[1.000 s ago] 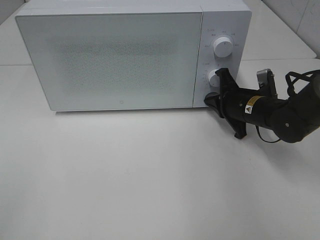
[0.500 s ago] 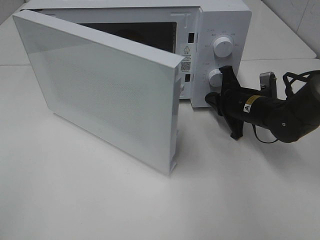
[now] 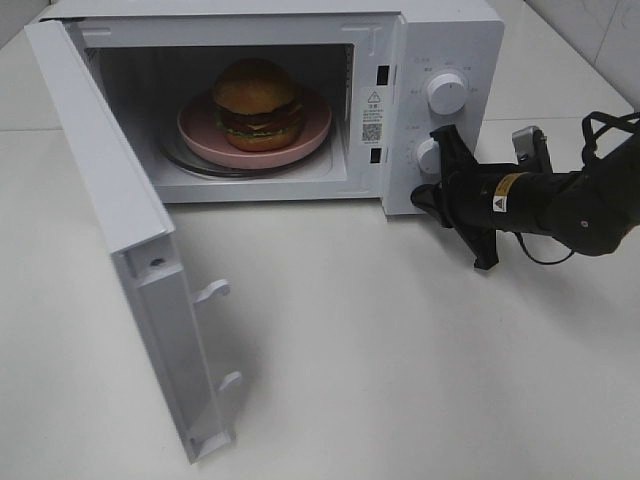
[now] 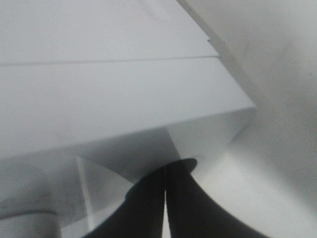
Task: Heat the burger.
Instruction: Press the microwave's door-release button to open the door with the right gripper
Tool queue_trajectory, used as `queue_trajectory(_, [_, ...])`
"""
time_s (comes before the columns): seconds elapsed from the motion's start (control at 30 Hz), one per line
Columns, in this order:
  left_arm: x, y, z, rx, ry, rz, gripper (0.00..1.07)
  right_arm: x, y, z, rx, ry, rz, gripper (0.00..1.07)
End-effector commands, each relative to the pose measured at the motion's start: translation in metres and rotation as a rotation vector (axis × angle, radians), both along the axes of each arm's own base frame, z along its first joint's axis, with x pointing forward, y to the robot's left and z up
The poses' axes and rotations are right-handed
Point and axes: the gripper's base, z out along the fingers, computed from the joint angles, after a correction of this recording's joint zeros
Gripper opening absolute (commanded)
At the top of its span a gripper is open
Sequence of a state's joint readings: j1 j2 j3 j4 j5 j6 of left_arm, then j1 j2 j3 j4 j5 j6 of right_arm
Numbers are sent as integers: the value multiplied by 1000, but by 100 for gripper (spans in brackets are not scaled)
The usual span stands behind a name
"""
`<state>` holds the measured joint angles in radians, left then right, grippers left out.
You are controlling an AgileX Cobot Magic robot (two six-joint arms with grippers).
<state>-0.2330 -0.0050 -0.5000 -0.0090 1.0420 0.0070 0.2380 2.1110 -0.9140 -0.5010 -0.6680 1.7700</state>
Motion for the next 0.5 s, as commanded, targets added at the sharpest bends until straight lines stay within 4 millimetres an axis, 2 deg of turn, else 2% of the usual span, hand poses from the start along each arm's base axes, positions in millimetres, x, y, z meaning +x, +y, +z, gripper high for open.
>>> queue_trajectory(0.03, [-3,0,0,-8,-29,-3,0,17,23,61,82,-297,165,2])
queue_trajectory(0.5, [-3,0,0,-8,-29,-3,0,2,31,55,-48,-224,405,6])
